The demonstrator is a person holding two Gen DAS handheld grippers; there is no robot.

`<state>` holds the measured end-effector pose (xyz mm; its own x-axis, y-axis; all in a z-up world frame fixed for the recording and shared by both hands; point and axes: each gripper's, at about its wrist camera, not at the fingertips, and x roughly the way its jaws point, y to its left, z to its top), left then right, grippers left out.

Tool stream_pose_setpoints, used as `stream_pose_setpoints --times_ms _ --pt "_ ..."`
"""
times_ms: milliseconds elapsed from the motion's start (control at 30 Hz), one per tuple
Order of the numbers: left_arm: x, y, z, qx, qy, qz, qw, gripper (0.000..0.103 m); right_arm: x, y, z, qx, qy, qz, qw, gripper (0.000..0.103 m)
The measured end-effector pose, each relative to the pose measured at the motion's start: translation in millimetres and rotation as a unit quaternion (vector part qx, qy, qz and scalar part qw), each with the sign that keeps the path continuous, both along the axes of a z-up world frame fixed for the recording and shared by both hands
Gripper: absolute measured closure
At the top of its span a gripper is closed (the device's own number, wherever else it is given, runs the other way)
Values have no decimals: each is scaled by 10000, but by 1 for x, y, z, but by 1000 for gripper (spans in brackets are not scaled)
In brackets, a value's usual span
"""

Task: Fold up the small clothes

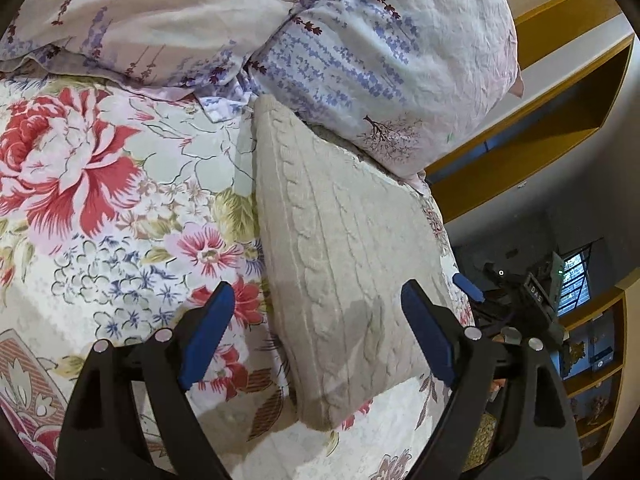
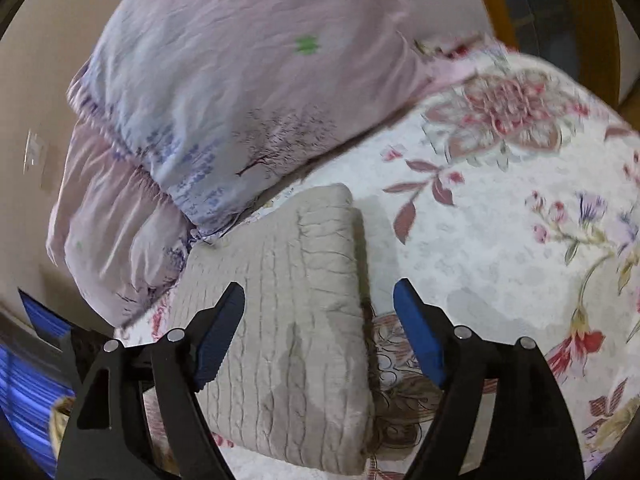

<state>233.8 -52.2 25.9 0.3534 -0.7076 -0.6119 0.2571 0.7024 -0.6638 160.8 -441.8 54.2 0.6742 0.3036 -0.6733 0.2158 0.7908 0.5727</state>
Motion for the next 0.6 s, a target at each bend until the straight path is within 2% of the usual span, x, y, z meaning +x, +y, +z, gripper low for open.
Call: stream_pose_setpoints --times_ms 233,467,600 --pt "17 -13 -3 56 148 -79 9998 16 15 -8 -29 579 459 159 9971 24" --pt "34 -21 -13 9 389 -139 9991 16 26 -7 -51 965 600 350 9929 25" --pt "41 -24 -21 -167 559 -181 9981 17 29 -4 -58 1125 495 460 9914 28"
